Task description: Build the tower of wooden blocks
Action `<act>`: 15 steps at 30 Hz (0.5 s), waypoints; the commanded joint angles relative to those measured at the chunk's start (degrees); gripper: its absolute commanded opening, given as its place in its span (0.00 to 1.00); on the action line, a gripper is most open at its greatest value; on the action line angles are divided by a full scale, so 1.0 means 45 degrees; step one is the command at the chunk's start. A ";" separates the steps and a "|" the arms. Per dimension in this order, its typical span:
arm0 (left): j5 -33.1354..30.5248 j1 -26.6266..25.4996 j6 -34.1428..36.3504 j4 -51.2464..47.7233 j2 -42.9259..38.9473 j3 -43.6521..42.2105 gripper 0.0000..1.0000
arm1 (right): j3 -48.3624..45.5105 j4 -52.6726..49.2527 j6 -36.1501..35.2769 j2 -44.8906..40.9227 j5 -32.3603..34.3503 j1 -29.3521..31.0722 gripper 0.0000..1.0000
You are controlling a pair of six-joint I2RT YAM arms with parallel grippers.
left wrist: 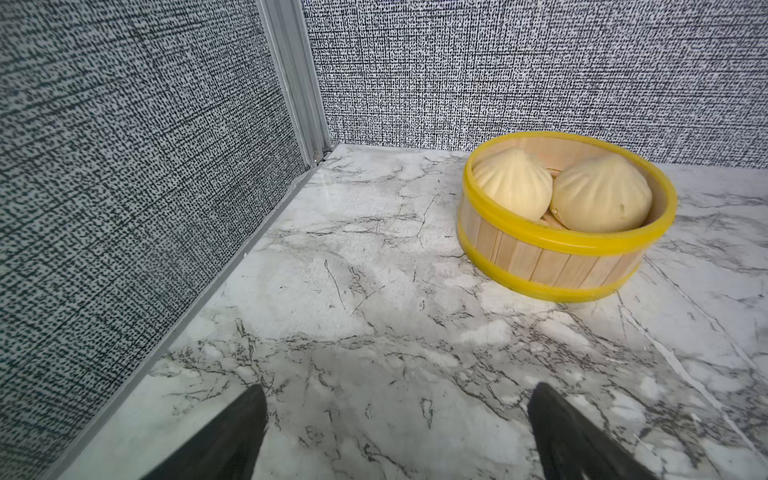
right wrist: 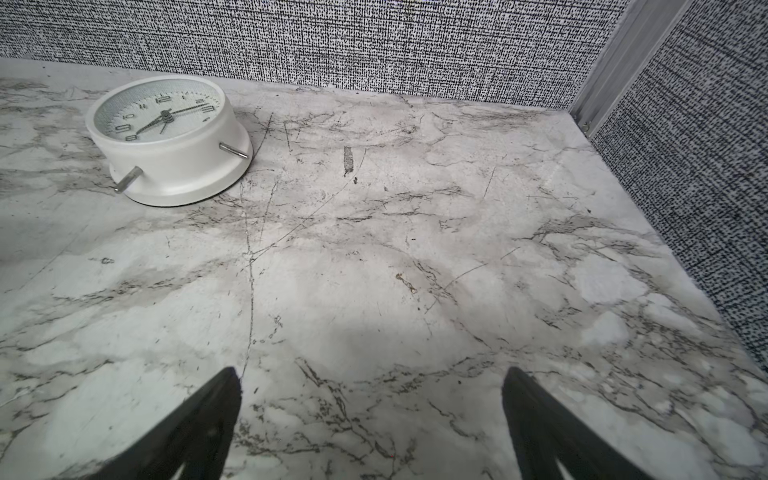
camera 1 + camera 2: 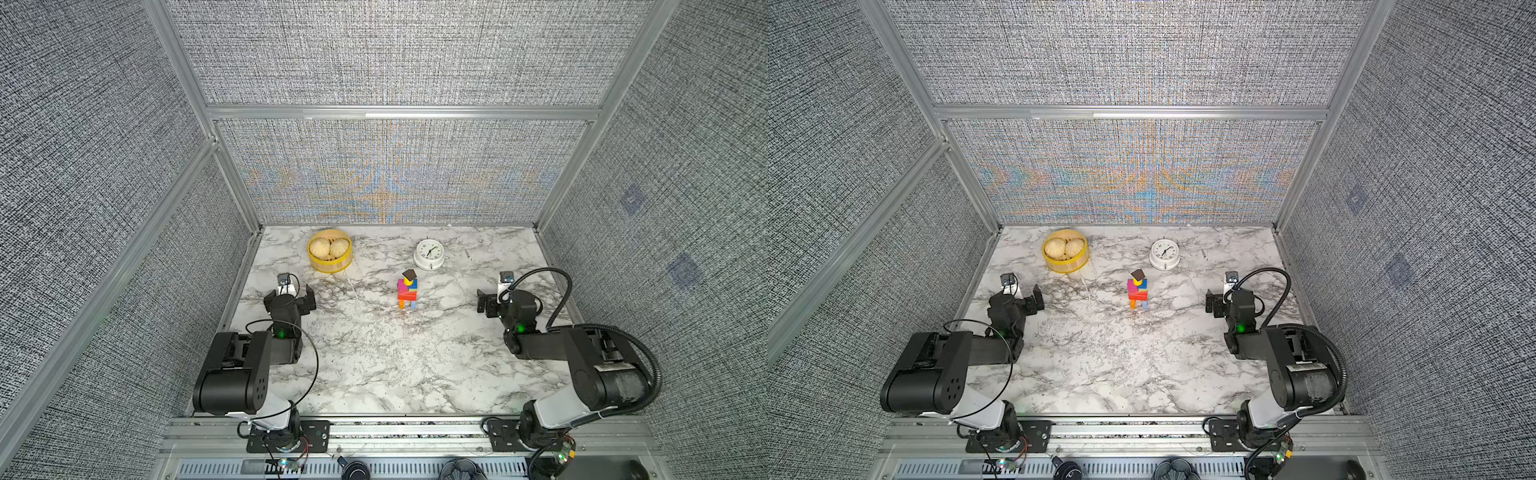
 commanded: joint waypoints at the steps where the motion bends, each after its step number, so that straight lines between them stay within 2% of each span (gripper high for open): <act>1: -0.0069 0.0010 0.0138 0.0244 0.0013 0.0026 0.99 | 0.0079 0.0139 0.0068 0.0006 -0.0071 -0.0010 0.99; 15: -0.0056 0.0013 0.0136 0.0257 0.0012 0.0017 0.99 | 0.0038 0.0215 0.0049 -0.0025 -0.0036 -0.0008 0.99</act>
